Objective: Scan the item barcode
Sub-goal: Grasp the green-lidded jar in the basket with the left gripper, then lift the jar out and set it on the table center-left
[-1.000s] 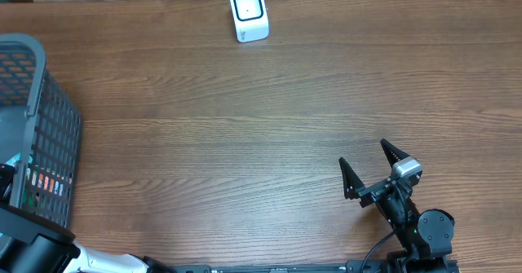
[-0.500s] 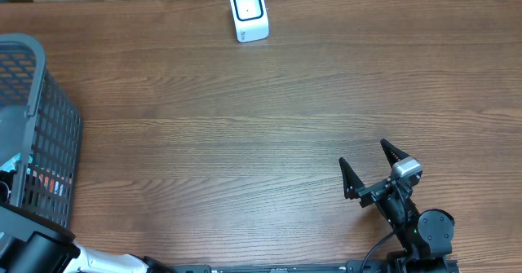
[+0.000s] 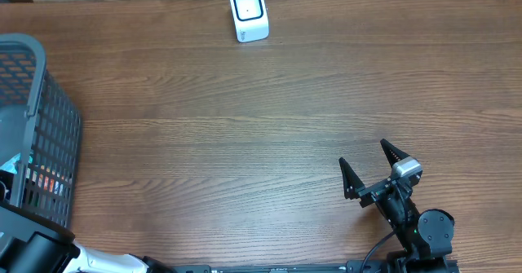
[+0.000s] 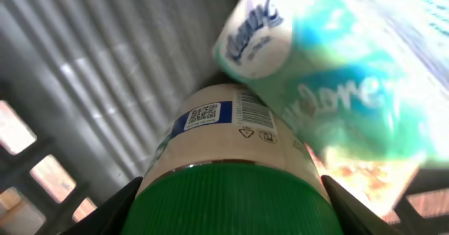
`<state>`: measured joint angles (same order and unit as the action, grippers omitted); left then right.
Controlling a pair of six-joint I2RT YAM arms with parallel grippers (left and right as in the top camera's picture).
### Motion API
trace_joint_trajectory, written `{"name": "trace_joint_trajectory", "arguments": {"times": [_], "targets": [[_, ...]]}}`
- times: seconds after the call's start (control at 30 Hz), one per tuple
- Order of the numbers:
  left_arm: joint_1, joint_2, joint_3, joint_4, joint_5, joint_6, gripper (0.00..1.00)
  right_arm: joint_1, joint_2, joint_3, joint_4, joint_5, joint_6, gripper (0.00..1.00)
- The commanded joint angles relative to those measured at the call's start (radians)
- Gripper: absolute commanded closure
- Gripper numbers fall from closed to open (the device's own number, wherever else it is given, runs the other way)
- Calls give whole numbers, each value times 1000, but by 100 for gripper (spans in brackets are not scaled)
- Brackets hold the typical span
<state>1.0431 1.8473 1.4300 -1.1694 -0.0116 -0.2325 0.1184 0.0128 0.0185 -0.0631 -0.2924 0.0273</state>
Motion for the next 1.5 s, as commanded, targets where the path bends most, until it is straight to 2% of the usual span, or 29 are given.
{"name": "trace_joint_trajectory", "arguments": {"times": [0.0,0.27,0.5,0.87,1.0,1.13,1.33,1.47], "targets": [[-2,3,82,-32,12,5,48,6,-10,-10,6,-5,6,0],[-30,-2,230,-132,31,4,50,6,-10,-10,6,-5,6,0],[-78,-10,488,-232,45,3,48,6,-10,-10,6,-5,6,0],[-233,-11,977,-378,296,-25,49,6,-10,-10,6,-5,6,0],[-340,-25,1094,-409,357,-34,50,6,-10,-10,6,-5,6,0],[-504,-65,1126,-415,368,-34,50,6,-10,-10,6,-5,6,0],[-804,-82,1125,-457,267,-39,50,6,-10,-10,6,-5,6,0],[-953,-58,1124,-499,189,-58,49,6,-10,-10,6,-5,6,0]]}}
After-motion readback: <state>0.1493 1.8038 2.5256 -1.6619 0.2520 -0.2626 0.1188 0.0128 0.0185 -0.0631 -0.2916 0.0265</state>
